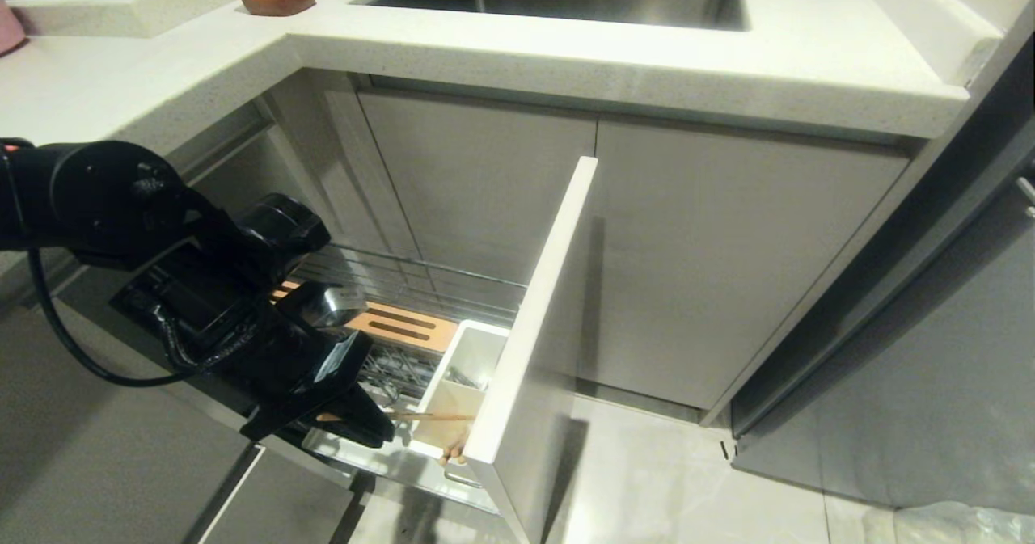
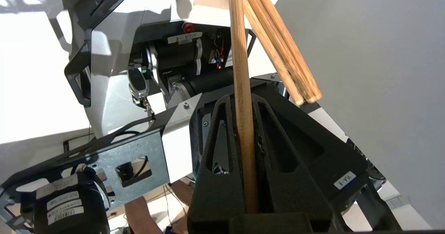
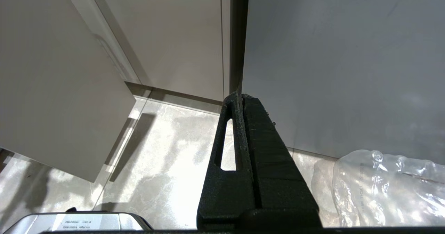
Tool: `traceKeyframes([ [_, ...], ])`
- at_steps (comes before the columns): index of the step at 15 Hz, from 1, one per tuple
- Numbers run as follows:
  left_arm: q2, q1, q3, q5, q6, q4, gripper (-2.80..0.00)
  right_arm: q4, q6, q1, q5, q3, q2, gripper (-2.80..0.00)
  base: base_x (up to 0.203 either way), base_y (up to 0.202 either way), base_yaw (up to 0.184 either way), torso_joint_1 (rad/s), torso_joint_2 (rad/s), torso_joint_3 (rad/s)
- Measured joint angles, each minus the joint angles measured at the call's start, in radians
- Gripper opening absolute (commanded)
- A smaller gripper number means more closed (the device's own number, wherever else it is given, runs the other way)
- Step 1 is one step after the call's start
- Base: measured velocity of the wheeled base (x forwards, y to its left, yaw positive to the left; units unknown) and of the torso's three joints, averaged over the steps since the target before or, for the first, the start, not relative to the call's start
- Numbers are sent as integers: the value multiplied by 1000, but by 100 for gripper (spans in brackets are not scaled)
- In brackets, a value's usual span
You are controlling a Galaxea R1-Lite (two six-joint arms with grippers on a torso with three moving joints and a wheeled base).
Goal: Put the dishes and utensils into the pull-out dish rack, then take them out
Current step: Pick up the chopsticks and place it in the cupboard
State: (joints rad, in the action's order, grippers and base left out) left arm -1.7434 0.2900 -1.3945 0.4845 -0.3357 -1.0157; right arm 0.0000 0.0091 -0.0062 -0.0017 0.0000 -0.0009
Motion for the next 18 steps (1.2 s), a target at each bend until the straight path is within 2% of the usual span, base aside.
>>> traceKeyframes([
  [5, -48, 0, 3, 15, 4, 36, -280, 0, 0, 0, 0, 0, 0, -280, 0, 0, 0, 0, 0, 0],
  [6, -55, 1, 4, 18, 3, 39, 0, 0, 0, 0, 0, 0, 0, -280, 0, 0, 0, 0, 0, 0],
  [14, -43, 0, 4, 11, 1, 23, 0, 0, 0, 0, 0, 0, 0, -280, 0, 0, 0, 0, 0, 0],
  [17, 19, 0, -4, -19, 0, -32, 0, 0, 0, 0, 0, 0, 0, -280, 0, 0, 0, 0, 0, 0],
  [18, 50, 1, -6, -29, 0, -47, -280, 0, 0, 0, 0, 0, 0, -280, 0, 0, 0, 0, 0, 0],
])
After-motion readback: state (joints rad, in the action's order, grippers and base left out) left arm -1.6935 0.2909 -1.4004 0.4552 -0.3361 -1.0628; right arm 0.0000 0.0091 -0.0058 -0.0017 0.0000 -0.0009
